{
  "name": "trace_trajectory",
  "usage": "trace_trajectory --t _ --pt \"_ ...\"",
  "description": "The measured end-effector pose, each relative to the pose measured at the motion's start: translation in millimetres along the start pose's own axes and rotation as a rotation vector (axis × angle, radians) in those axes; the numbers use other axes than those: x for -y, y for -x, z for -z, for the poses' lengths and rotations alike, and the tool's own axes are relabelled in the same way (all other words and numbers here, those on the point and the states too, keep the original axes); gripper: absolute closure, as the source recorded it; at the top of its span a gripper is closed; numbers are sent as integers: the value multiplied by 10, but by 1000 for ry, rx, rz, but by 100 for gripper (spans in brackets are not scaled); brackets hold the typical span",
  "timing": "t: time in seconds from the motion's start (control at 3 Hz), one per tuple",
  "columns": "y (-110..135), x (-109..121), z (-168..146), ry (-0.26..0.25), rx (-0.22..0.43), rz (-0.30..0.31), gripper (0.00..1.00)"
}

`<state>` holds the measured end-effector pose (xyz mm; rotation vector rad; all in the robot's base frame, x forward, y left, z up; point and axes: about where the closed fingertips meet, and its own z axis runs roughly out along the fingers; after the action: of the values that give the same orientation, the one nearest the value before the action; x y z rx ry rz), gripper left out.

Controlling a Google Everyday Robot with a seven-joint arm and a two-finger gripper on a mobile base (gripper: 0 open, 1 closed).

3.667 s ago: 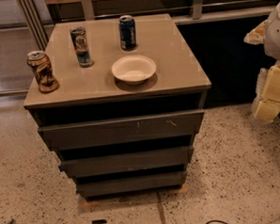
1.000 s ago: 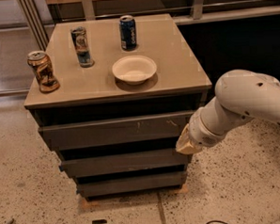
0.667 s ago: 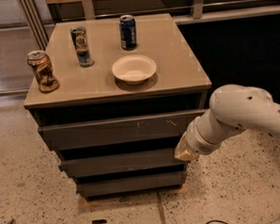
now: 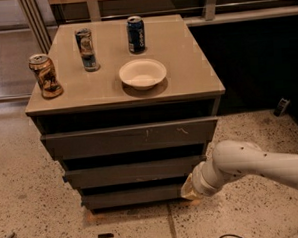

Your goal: Open bottom drawer

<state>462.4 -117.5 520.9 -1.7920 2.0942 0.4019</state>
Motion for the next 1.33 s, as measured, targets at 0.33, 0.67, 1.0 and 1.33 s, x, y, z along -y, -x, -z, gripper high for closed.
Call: trace_trajectory --t 0.33,0.67,1.0,1.33 --pt "-303 -135 -626 68 35 -4 100" --pt "-481 -245 -1017 115 60 -10 100" --pt "-481 -245 -1017 115 60 -10 100" --pt "-493 -257 -1069 113 52 -7 87"
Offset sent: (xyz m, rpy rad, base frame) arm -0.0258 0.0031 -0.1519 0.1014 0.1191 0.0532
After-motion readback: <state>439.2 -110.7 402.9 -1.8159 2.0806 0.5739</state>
